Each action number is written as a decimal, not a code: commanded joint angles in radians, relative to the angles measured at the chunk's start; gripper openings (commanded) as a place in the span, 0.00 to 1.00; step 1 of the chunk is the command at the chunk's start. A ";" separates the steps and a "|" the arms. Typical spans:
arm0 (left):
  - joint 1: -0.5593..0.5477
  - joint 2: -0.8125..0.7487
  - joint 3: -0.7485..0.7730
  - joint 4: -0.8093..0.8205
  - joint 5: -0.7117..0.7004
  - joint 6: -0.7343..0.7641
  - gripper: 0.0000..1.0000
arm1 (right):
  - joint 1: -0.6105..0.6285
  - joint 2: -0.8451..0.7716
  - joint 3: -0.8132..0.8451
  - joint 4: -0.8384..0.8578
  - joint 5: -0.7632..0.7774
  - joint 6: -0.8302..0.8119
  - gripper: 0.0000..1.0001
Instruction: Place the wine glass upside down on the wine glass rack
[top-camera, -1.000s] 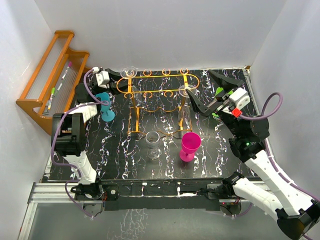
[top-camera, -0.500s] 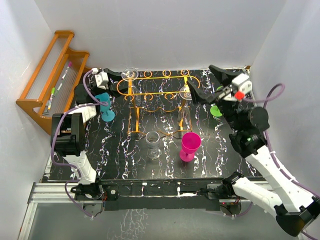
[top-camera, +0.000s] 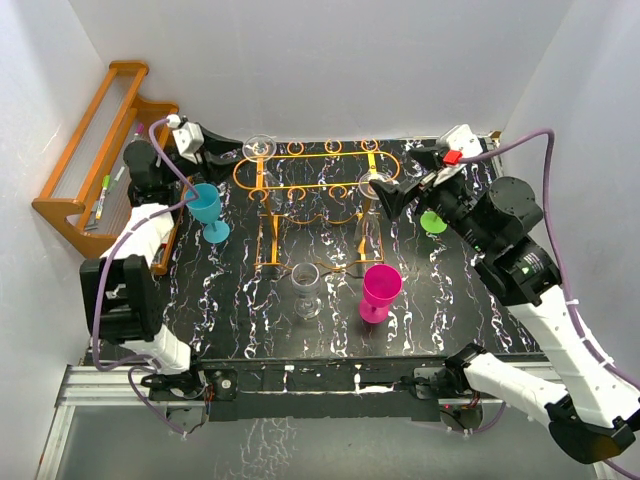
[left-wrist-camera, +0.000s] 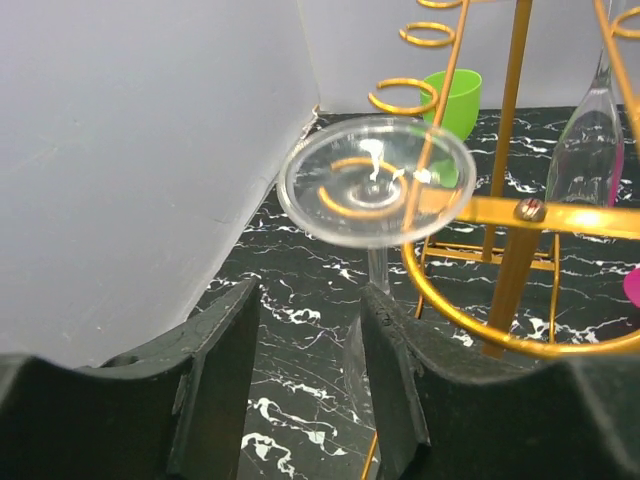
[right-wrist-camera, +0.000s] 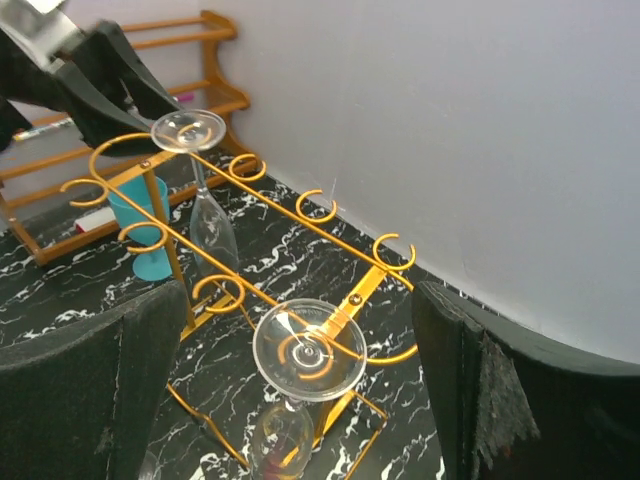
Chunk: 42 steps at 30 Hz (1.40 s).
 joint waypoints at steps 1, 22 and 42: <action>0.030 -0.114 0.094 -0.450 -0.022 0.161 0.40 | 0.002 0.012 0.016 -0.043 0.086 0.037 0.98; 0.041 -0.016 0.715 -2.125 -0.866 0.479 0.96 | 0.002 0.053 0.090 -0.085 -0.028 -0.005 0.98; 0.042 0.220 0.713 -1.891 -1.176 0.392 0.55 | 0.002 -0.023 0.103 -0.109 0.039 0.006 0.98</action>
